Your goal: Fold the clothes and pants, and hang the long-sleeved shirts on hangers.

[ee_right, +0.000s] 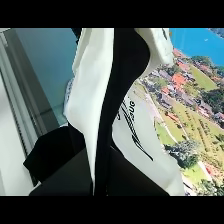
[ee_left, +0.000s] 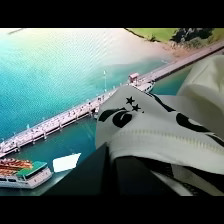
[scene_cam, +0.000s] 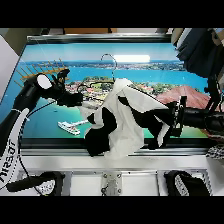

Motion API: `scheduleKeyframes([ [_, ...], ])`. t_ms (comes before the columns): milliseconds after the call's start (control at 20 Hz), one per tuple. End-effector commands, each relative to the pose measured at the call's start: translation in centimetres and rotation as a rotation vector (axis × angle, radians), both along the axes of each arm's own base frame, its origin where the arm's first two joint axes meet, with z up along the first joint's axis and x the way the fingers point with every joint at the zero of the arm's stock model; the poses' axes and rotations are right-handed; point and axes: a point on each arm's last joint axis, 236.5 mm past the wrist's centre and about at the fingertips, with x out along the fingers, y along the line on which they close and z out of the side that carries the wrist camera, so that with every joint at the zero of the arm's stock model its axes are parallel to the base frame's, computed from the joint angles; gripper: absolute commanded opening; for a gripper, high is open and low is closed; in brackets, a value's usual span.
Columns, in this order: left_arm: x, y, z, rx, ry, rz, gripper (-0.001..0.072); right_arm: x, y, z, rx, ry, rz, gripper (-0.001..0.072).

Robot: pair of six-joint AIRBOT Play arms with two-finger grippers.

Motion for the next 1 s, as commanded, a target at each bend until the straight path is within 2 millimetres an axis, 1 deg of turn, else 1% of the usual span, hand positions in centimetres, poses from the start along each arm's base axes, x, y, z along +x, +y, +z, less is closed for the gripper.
scheduleKeyframes([
  [0,0.9,0.5,0.7,-0.001,-0.018,0.010,0.0016,-0.9,-0.2,-1.5,-0.046,0.063,0.017,0.0010],
  [150,2.9,1.7,3.9,-0.008,-0.084,0.037,0.0016,-1.4,-0.8,-3.3,-0.119,0.113,0.019,0.0010],
  [300,4.1,2.9,7.5,-0.011,-0.141,0.045,0.0016,-1.6,-1.2,-4.3,-0.152,0.149,0.009,0.0010],
  [450,4.7,2.9,11.4,-0.014,-0.204,0.026,0.0016,-3.0,-1.0,-4.8,-0.169,0.188,0.057,0.0010],
  [600,5.1,1.3,15.7,-0.022,-0.297,-0.020,0.0016,-3.7,-1.0,-5.4,-0.182,0.231,0.070,0.0010],
  [750,5.0,-1.4,19.2,-0.037,-0.383,-0.084,0.0016,-4.9,-0.1,-6.0,-0.205,0.275,0.115,0.0010],
  [850,4.8,-2.7,20.8,-0.045,-0.425,-0.113,0.0016,-5.9,1.1,-5.8,-0.201,0.271,0.170,0.0010],
  [950,4.7,-2.8,21.0,-0.001,-0.446,-0.128,0.0016,-7.0,2.7,-4.9,-0.165,0.257,0.233,0.0010],
])
